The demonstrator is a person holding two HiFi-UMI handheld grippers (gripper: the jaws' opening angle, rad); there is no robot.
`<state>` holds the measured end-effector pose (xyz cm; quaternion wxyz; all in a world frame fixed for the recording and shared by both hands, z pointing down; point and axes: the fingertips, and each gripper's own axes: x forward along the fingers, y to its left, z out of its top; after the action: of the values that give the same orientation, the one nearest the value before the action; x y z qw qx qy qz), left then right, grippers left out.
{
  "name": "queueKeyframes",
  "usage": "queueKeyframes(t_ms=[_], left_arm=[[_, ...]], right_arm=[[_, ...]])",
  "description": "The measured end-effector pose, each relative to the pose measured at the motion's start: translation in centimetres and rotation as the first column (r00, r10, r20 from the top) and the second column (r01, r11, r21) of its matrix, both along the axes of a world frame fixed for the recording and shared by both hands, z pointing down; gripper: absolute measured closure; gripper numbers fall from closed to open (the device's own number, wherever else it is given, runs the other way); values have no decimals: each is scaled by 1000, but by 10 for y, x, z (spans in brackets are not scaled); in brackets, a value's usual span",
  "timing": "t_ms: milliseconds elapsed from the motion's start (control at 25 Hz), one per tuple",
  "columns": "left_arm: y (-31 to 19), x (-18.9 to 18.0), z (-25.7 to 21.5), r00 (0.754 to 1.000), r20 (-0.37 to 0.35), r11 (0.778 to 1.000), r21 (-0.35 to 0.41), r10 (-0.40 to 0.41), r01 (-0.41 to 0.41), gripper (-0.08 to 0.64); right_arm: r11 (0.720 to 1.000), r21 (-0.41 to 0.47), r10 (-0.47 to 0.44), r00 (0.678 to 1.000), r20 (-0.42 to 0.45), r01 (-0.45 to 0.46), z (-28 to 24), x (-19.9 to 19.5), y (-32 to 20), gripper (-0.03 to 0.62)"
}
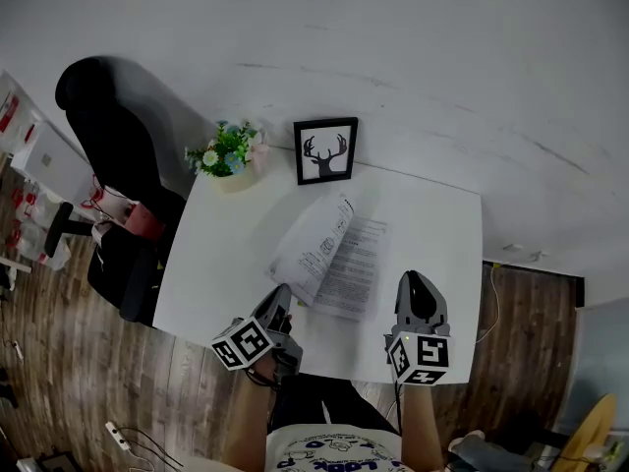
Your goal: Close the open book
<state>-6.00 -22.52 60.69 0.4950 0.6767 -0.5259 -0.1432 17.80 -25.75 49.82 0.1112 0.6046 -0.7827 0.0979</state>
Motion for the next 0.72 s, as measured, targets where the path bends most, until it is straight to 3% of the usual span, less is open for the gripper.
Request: queueKeyframes(t_ms=[440,560,720], left_arm=[[7,56,0,972,133,980,-1,195,-197,528],[11,73,6,949,185,966,-15,257,-259,528],[17,98,12,899,271,936,-33,345,-349,528]], right_arm=[[997,0,76,997,7,-76,0,31,16,552],[995,-3,101,995,8,-101,1,41,21,552],[990,-3,143,990,12,-143,1,56,28,552]])
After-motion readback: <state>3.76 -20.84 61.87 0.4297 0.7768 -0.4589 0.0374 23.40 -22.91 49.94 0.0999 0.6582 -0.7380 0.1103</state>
